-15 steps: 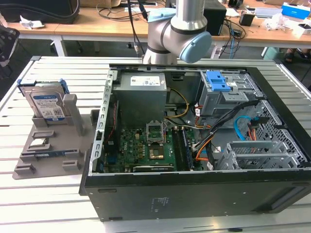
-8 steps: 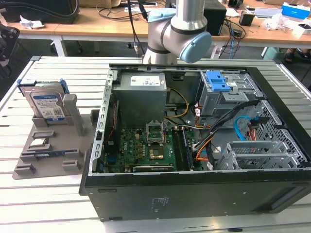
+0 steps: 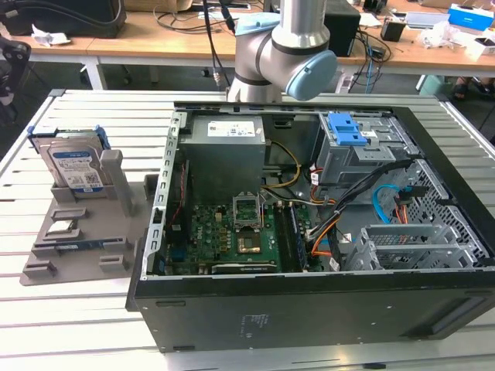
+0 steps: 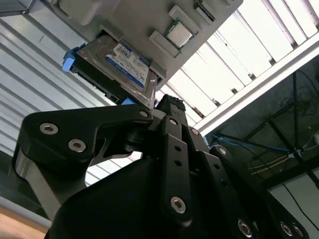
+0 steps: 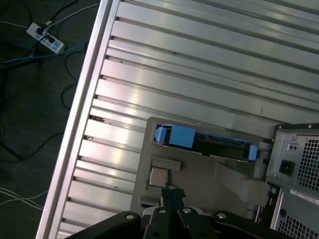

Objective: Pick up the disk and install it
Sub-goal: 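Pick up the disk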

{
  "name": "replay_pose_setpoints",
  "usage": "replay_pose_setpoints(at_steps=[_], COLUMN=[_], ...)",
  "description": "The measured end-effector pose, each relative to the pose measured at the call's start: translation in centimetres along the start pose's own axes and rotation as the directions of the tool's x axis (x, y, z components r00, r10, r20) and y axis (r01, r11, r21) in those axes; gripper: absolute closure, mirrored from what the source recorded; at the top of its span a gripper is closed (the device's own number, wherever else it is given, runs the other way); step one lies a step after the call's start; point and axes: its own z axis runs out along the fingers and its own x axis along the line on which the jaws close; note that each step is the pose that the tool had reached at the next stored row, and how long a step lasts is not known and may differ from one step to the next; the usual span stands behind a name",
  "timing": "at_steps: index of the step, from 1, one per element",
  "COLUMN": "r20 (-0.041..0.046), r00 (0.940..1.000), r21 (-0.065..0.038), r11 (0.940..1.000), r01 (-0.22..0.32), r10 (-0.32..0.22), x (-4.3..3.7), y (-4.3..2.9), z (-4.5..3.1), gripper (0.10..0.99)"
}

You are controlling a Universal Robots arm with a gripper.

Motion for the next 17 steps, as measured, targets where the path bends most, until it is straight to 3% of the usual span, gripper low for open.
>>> replay_pose_setpoints(at_steps=[6, 17], r20=[-0.0029, -0.0078], r00=[0.9978, 0.9832], r21=[-0.002, -0.005], r11=[0.9978, 0.9832], r01=[0.066, 0.182], r10=[-0.066, -0.182], x=[0.00, 0.00], y=[0.00, 0.00], z=[0.00, 0.00], gripper=[0.980, 0.980])
